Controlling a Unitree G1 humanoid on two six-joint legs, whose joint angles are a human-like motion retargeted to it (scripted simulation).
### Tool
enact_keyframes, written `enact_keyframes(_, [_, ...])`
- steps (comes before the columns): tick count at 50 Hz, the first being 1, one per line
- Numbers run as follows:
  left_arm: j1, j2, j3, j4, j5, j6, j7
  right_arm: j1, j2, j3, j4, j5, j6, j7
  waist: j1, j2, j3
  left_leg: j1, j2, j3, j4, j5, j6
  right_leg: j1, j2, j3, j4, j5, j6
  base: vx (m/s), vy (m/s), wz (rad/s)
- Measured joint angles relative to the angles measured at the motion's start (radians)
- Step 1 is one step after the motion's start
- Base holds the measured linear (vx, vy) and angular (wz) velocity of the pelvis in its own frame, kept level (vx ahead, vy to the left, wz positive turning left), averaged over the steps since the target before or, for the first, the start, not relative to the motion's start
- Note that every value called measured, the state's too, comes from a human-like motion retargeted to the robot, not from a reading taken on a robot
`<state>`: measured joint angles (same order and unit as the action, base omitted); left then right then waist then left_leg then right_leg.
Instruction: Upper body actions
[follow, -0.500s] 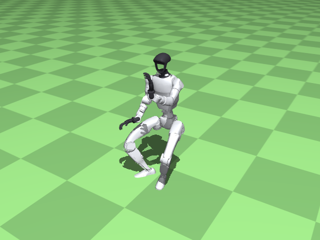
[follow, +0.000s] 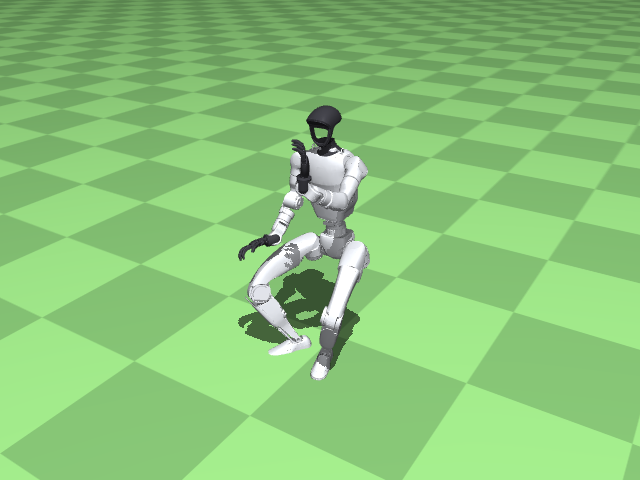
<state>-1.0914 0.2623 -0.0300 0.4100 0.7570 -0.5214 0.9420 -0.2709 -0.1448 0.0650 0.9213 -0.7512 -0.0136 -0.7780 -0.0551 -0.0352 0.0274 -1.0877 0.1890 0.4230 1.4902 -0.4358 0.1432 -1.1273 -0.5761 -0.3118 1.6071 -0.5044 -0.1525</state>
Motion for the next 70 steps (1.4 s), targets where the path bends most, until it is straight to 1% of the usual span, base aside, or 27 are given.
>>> enact_keyframes(3, [-0.007, -0.008, -0.048, 0.004, 0.046, -0.018, -0.014, -0.001, 0.003, -0.001, 0.004, -0.002, -0.001, 0.000, -0.003, -0.002, 0.000, 0.002, 0.002, -0.001, 0.000, 0.000, 0.000, 0.002, -0.001, -0.001, 0.001, 0.000, 0.000, 0.00, 0.00, 0.00])
enact_keyframes(7, [-0.013, -0.014, -0.082, 0.004, 0.118, -0.008, -0.010, -0.004, 0.007, -0.003, 0.009, -0.004, -0.005, 0.002, -0.007, -0.004, 0.000, 0.003, 0.005, -0.001, 0.001, 0.000, -0.001, 0.003, 0.001, -0.003, 0.000, 0.001, -0.001, 0.00, 0.00, 0.00])
enact_keyframes(10, [-0.011, -0.014, -0.081, 0.001, 0.150, 0.001, 0.009, -0.006, 0.010, -0.005, 0.010, -0.005, -0.008, 0.002, -0.009, -0.006, 0.001, 0.004, 0.008, -0.001, 0.002, 0.001, -0.001, 0.002, 0.003, -0.003, 0.000, 0.002, -0.003, 0.00, 0.00, 0.00])
enact_keyframes(17, [0.014, 0.000, -0.011, 0.002, 0.092, 0.010, -0.007, -0.004, 0.011, -0.009, 0.008, -0.001, -0.010, 0.002, -0.005, -0.007, 0.001, 0.004, 0.011, 0.000, 0.003, 0.002, -0.002, 0.000, 0.005, -0.002, -0.001, 0.003, -0.005, 0.00, 0.00, 0.00])
enact_keyframes(25, [0.042, 0.022, 0.128, 0.020, 0.053, 0.081, 0.022, 0.001, 0.005, -0.008, -0.005, 0.004, -0.006, 0.003, 0.001, -0.001, 0.001, 0.002, 0.005, 0.002, 0.001, 0.001, -0.002, -0.001, 0.002, 0.001, -0.001, 0.002, -0.003, 0.00, 0.00, 0.00])
enact_keyframes(30, [0.050, 0.021, 0.173, 0.047, -0.035, 0.078, 0.002, 0.008, 0.002, -0.008, -0.012, 0.004, -0.002, 0.001, 0.005, 0.001, 0.001, 0.003, 0.000, 0.003, -0.001, 0.000, -0.001, 0.000, -0.001, 0.002, 0.000, 0.000, -0.001, 0.00, 0.00, 0.00])
enact_keyframes(35, [0.061, 0.034, 0.180, 0.054, -0.062, 0.071, -0.007, 0.012, -0.001, -0.006, -0.015, 0.007, -0.001, 0.001, 0.008, 0.000, 0.002, 0.003, -0.003, 0.003, -0.002, 0.000, 0.000, 0.001, -0.003, 0.003, 0.000, 0.000, 0.000, 0.00, 0.00, 0.00])
enact_keyframes(40, [0.086, 0.037, 0.168, 0.061, -0.070, 0.063, -0.015, 0.009, -0.001, -0.006, -0.016, 0.008, -0.002, 0.003, 0.006, -0.003, 0.005, 0.002, -0.002, 0.002, -0.001, 0.000, 0.000, 0.000, -0.002, 0.002, 0.000, 0.000, 0.000, 0.00, 0.00, 0.00])
enact_keyframes(47, [0.192, 0.014, 0.120, 0.103, -0.114, 0.034, -0.086, 0.007, 0.004, -0.007, -0.014, 0.007, -0.004, 0.004, 0.005, -0.006, 0.006, 0.003, 0.004, 0.000, 0.002, 0.000, 0.000, 0.002, 0.002, -0.001, -0.001, 0.002, -0.001, 0.00, 0.00, 0.00])
enact_keyframes(53, [0.323, -0.033, 0.072, 0.176, -0.054, 0.023, -0.145, 0.007, 0.006, -0.008, -0.015, 0.011, -0.007, 0.004, 0.006, -0.013, 0.011, 0.005, 0.004, 0.000, 0.001, 0.000, 0.000, 0.005, 0.002, -0.001, -0.002, 0.003, -0.001, 0.00, 0.00, 0.00])
enact_keyframes(61, [0.510, -0.100, 0.008, 0.280, -0.007, 0.029, -0.208, 0.009, 0.008, 0.002, -0.017, 0.016, -0.007, 0.004, 0.001, -0.019, 0.013, 0.006, 0.004, 0.000, 0.001, 0.000, 0.000, 0.007, 0.002, -0.002, -0.003, 0.002, 0.000, 0.00, 0.00, 0.00])
enact_keyframes(70, [0.670, -0.112, -0.070, 0.395, 0.095, 0.069, -0.243, 0.020, 0.003, 0.026, -0.027, 0.039, -0.007, -0.001, -0.001, -0.028, 0.014, 0.005, 0.004, -0.001, 0.001, 0.001, 0.000, 0.006, 0.004, -0.002, -0.004, 0.003, 0.000, 0.00, 0.00, 0.00])
